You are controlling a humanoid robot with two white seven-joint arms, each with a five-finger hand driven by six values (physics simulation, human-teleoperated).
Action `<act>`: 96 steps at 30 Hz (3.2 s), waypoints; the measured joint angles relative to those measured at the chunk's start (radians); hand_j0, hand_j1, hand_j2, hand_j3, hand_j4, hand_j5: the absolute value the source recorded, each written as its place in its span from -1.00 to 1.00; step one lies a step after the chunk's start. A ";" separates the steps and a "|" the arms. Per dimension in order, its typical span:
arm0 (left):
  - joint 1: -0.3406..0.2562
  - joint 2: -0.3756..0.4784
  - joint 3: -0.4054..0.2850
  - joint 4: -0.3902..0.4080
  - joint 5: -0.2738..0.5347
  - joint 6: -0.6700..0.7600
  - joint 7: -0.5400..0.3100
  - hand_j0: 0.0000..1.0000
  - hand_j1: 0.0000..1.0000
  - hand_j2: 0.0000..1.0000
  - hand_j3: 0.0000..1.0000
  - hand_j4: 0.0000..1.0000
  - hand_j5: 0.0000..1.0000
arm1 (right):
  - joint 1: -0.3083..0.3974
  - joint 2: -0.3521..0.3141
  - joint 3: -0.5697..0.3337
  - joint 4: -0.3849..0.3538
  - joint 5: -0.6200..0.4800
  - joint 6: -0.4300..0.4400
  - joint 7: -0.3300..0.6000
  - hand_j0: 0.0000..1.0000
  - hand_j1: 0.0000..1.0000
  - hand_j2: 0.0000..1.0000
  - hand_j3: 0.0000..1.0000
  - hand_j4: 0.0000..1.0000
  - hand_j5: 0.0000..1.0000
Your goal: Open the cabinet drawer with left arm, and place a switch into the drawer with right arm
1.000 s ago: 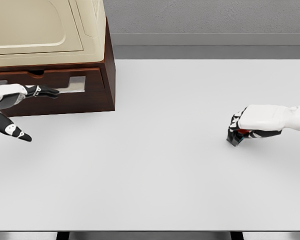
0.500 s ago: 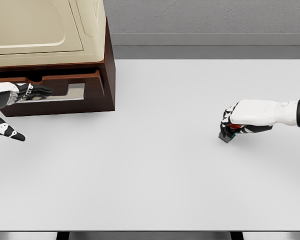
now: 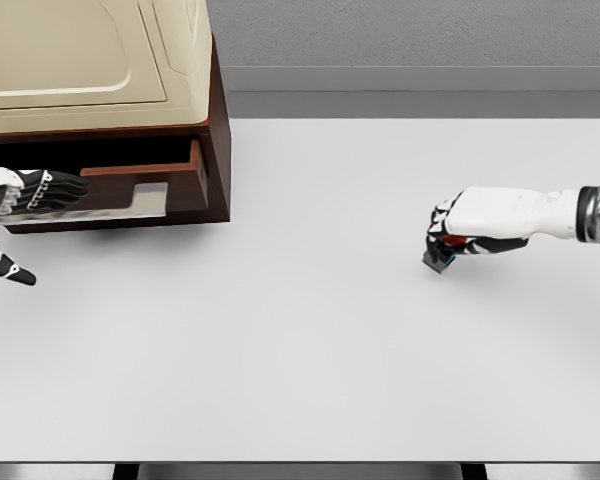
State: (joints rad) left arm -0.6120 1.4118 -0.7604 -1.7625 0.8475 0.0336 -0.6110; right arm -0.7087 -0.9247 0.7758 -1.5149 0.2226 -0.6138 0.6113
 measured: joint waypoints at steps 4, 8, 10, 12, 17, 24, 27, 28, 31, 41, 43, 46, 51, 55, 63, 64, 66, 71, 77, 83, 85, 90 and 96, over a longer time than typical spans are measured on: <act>0.017 -0.005 0.008 0.001 0.010 -0.003 0.006 1.00 1.00 1.00 1.00 1.00 1.00 | -0.008 0.015 0.001 0.002 0.000 0.000 0.000 -0.12 -0.12 -0.12 -0.12 -0.12 -0.12; 0.020 -0.009 0.009 0.001 0.008 -0.004 0.007 1.00 1.00 1.00 1.00 1.00 1.00 | -0.020 0.038 0.001 0.008 0.000 0.000 0.000 -0.13 -0.13 -0.13 -0.13 -0.13 -0.13; 0.020 -0.013 0.009 0.002 0.005 -0.005 0.007 1.00 1.00 1.00 1.00 1.00 1.00 | -0.028 0.053 0.002 0.012 0.000 0.000 0.000 -0.13 -0.13 -0.13 -0.13 -0.13 -0.13; 0.021 -0.015 0.011 0.003 0.003 -0.006 0.009 1.00 1.00 1.00 1.00 1.00 1.00 | -0.034 0.067 0.002 0.019 0.000 0.000 0.000 -0.13 -0.13 -0.13 -0.13 -0.13 -0.13; 0.038 -0.019 0.020 0.003 0.016 -0.009 0.014 1.00 1.00 1.00 1.00 1.00 1.00 | -0.041 0.097 0.003 0.033 0.000 0.000 0.000 -0.13 -0.13 -0.13 -0.13 -0.13 -0.13; 0.041 -0.036 0.014 0.003 0.035 -0.010 0.010 1.00 1.00 1.00 1.00 1.00 1.00 | -0.077 0.136 0.012 0.040 -0.001 0.000 0.000 -0.15 -0.15 -0.15 -0.15 -0.15 -0.15; 0.041 -0.037 0.015 0.004 0.036 -0.010 0.008 1.00 1.00 1.00 1.00 1.00 1.00 | -0.086 0.148 0.021 0.044 0.000 0.000 0.000 -0.15 -0.15 -0.15 -0.15 -0.15 -0.15; 0.041 -0.037 0.015 0.004 0.039 -0.010 0.007 1.00 1.00 1.00 1.00 1.00 1.00 | -0.091 0.153 0.023 0.045 0.000 0.000 0.000 -0.15 -0.15 -0.15 -0.15 -0.15 -0.15; 0.041 -0.038 0.015 0.005 0.042 -0.011 0.005 1.00 1.00 1.00 1.00 1.00 1.00 | -0.104 0.163 0.029 0.052 0.000 0.000 0.000 -0.15 -0.15 -0.15 -0.15 -0.15 -0.15; 0.044 -0.048 0.017 0.005 0.061 -0.008 -0.001 1.00 1.00 1.00 1.00 1.00 1.00 | -0.141 0.209 0.052 0.062 0.000 0.000 0.000 -0.16 -0.16 -0.16 -0.16 -0.16 -0.16; 0.044 -0.052 0.019 0.007 0.056 -0.008 -0.002 1.00 1.00 1.00 1.00 1.00 1.00 | -0.147 0.218 0.054 0.063 0.000 0.000 0.000 -0.16 -0.16 -0.16 -0.16 -0.16 -0.16; 0.056 -0.058 0.029 0.009 0.062 -0.006 -0.006 1.00 1.00 1.00 1.00 1.00 1.00 | -0.170 0.235 0.065 0.071 -0.001 0.000 0.000 -0.16 -0.16 -0.16 -0.16 -0.16 -0.16; 0.062 -0.060 0.033 0.011 0.068 -0.007 -0.012 1.00 1.00 1.00 1.00 1.00 1.00 | -0.193 0.269 0.091 0.107 0.000 0.000 0.000 -0.16 -0.16 -0.16 -0.16 -0.16 -0.16; 0.064 -0.059 0.034 0.012 0.072 -0.008 -0.015 1.00 1.00 1.00 1.00 1.00 1.00 | -0.209 0.282 0.096 0.119 0.000 0.000 0.000 -0.16 -0.16 -0.16 -0.16 -0.16 -0.16; 0.066 -0.068 0.042 0.017 0.055 -0.009 -0.018 1.00 1.00 1.00 1.00 1.00 1.00 | -0.252 0.309 0.111 0.139 0.000 -0.001 0.001 -0.16 -0.16 -0.16 -0.16 -0.16 -0.16; 0.065 -0.068 0.043 0.017 0.054 -0.009 -0.018 1.00 1.00 1.00 1.00 1.00 1.00 | -0.261 0.313 0.116 0.140 0.000 0.000 0.000 -0.16 -0.16 -0.16 -0.16 -0.16 -0.16; 0.065 -0.069 0.044 0.018 0.052 -0.009 -0.018 1.00 1.00 1.00 1.00 1.00 1.00 | -0.273 0.320 0.128 0.140 0.000 0.000 0.000 -0.17 -0.17 -0.17 -0.17 -0.17 -0.17; 0.068 -0.079 0.053 0.023 0.032 -0.012 -0.017 0.84 0.84 0.84 0.84 0.84 0.84 | -0.295 0.340 0.150 0.141 -0.001 0.000 0.000 -0.17 -0.17 -0.17 -0.17 -0.17 -0.17; 0.068 -0.092 0.060 0.028 0.014 -0.014 -0.015 0.68 0.68 0.68 0.68 0.68 0.68 | -0.313 0.354 0.161 0.140 -0.001 0.000 0.000 -0.17 -0.17 -0.17 -0.17 -0.17 -0.17; 0.068 -0.106 0.069 0.035 -0.011 -0.017 -0.017 0.62 0.62 0.62 0.62 0.62 0.62 | -0.333 0.371 0.171 0.139 0.000 0.000 0.000 -0.17 -0.17 -0.17 -0.17 -0.17 -0.17; 0.068 -0.112 0.073 0.039 -0.023 -0.019 -0.019 0.62 0.62 0.62 0.62 0.62 0.62 | -0.341 0.376 0.174 0.139 -0.001 0.000 0.000 -0.17 -0.17 -0.17 -0.17 -0.17 -0.17; 0.070 -0.129 0.086 0.045 -0.045 -0.018 -0.019 0.62 0.62 0.62 0.62 0.62 0.62 | -0.357 0.389 0.182 0.140 -0.001 0.000 0.000 -0.17 -0.17 -0.17 -0.17 -0.17 -0.17; 0.097 -0.124 0.102 0.046 0.004 -0.015 -0.020 0.65 0.65 0.65 0.65 0.65 0.65 | -0.382 0.405 0.193 0.139 -0.001 0.012 0.000 -0.17 -0.17 -0.17 -0.17 -0.17 -0.17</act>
State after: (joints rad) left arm -0.5154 1.2876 -0.6583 -1.7168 0.8512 0.0191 -0.6308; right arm -1.0906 -0.5194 0.9692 -1.3756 0.2217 -0.6022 0.6116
